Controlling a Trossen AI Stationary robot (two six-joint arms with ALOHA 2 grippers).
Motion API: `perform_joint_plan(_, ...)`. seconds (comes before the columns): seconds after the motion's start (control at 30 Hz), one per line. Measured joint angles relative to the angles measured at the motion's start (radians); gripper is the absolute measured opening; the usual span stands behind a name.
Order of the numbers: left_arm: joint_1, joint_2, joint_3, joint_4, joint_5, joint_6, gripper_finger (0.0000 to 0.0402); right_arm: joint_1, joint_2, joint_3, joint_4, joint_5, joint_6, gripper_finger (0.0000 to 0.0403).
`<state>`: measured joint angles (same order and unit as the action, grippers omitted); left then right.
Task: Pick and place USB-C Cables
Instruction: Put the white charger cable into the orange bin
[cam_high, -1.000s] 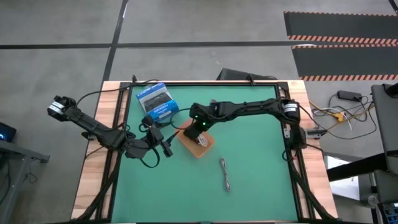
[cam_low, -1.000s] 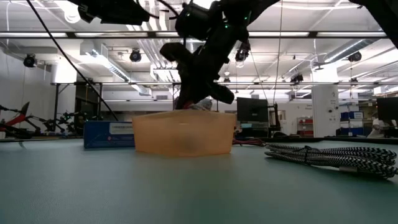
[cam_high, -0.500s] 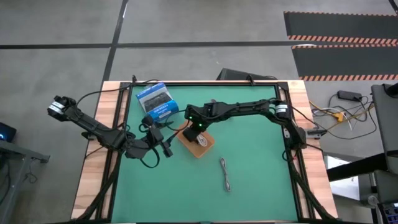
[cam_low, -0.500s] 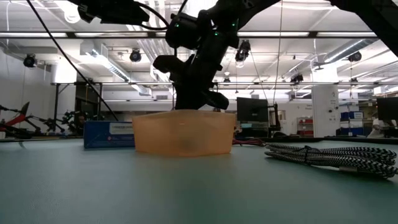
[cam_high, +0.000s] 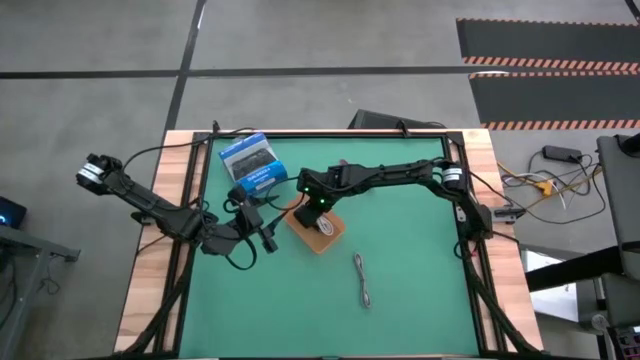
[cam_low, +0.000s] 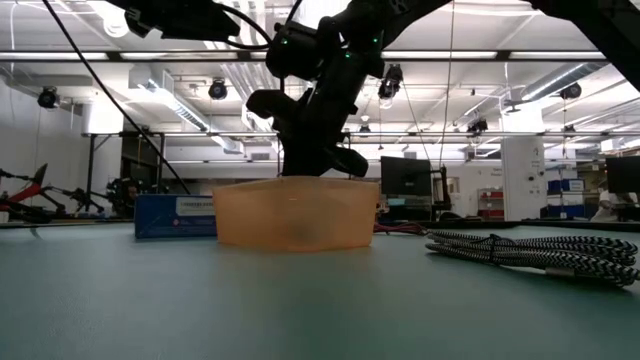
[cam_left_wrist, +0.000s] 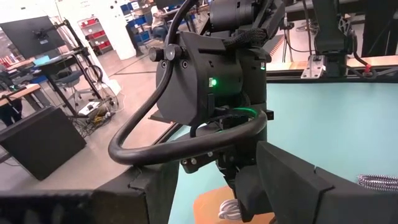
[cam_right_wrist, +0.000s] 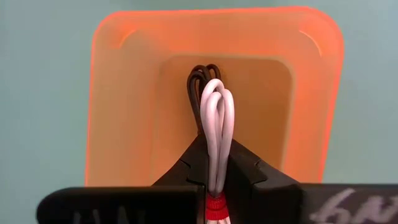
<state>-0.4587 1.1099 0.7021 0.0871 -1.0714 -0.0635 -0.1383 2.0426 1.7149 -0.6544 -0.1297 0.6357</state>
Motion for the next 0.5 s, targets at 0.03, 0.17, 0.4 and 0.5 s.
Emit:
perform_joint_plan(0.03, 0.000, 0.000, 0.000, 0.000, 0.000, 0.000, 0.0199, 0.000, 0.000, 0.000, 0.000, 0.000, 0.000, 0.0015)
perform_joint_plan(0.17, 0.000, 0.000, 0.000, 0.000, 0.000, 0.000, 0.0199, 0.000, 0.000, 0.000, 0.000, 0.001, 0.000, 0.0015)
perform_joint_plan(0.4, 0.000, 0.000, 0.000, 0.000, 0.000, 0.000, 0.0199, 0.000, 0.000, 0.000, 0.000, 0.001, 0.000, 0.0015)
perform_joint_plan(0.5, 0.000, 0.000, 0.000, 0.000, 0.000, 0.000, 0.0199, 0.000, 0.000, 0.000, 0.000, 0.001, 0.000, 0.0022)
